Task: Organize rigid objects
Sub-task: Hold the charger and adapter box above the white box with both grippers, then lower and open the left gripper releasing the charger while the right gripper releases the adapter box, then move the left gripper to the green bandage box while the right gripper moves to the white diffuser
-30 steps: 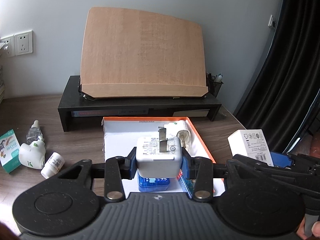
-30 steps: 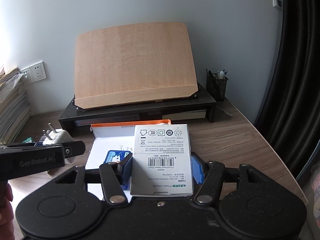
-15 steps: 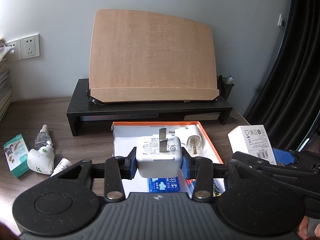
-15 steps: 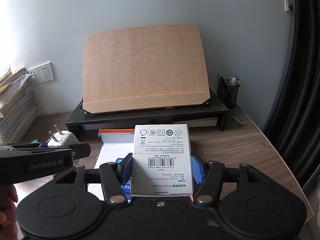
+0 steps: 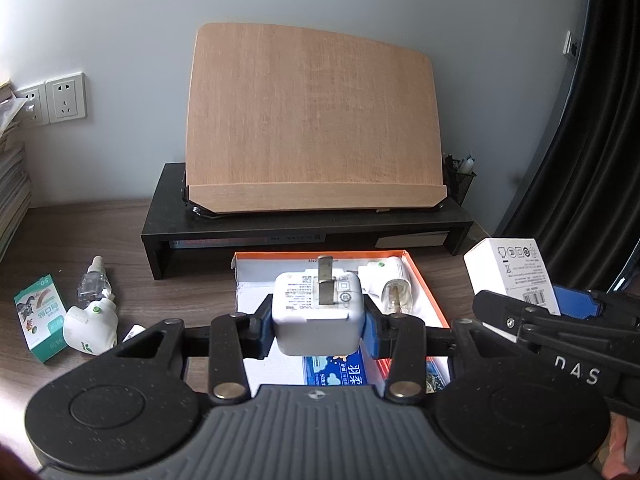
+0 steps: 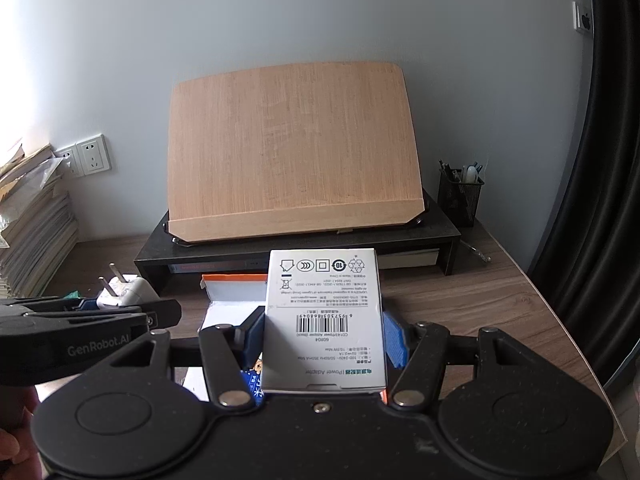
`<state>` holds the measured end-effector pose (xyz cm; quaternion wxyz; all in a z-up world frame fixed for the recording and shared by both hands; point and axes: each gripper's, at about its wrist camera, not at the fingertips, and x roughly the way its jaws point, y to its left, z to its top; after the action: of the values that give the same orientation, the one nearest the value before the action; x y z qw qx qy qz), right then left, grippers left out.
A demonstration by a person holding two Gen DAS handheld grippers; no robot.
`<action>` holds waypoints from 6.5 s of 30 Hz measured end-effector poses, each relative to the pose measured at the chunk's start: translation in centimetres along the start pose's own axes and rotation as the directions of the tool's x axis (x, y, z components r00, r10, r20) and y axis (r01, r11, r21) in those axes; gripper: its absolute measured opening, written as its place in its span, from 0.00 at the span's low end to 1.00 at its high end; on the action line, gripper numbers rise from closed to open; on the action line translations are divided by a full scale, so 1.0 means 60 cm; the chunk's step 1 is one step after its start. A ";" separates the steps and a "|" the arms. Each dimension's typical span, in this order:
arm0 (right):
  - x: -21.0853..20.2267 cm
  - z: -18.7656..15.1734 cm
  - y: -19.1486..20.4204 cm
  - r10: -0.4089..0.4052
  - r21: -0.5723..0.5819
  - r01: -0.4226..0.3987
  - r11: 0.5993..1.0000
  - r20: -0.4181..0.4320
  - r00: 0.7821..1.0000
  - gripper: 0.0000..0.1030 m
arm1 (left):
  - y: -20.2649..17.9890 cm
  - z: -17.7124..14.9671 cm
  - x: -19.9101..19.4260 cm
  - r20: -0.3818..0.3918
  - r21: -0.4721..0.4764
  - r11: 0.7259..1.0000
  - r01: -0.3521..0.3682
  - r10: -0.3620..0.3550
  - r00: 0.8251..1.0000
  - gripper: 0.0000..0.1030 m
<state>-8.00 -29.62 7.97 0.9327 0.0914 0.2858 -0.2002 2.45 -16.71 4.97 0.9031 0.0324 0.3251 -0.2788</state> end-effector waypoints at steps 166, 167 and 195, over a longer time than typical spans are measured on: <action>0.109 -0.068 -0.004 -0.004 -0.019 0.001 1.000 -0.183 0.983 0.69 | -0.014 0.015 0.191 -0.159 0.006 0.998 0.059 -0.057 0.986 0.41; 0.113 -0.069 -0.003 -0.002 -0.020 -0.002 1.000 -0.187 0.982 0.69 | -0.018 0.017 0.199 -0.162 0.013 0.998 0.065 -0.062 0.985 0.41; 0.107 -0.051 0.045 -0.014 -0.066 0.005 0.998 -0.141 0.990 0.80 | 0.034 0.022 0.159 -0.097 -0.025 0.999 0.024 -0.027 0.995 0.64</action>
<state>-3.53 -28.35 1.96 0.9116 0.0733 0.3582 -0.1882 10.30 -19.93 -0.05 0.8829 0.0312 0.3722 -0.2845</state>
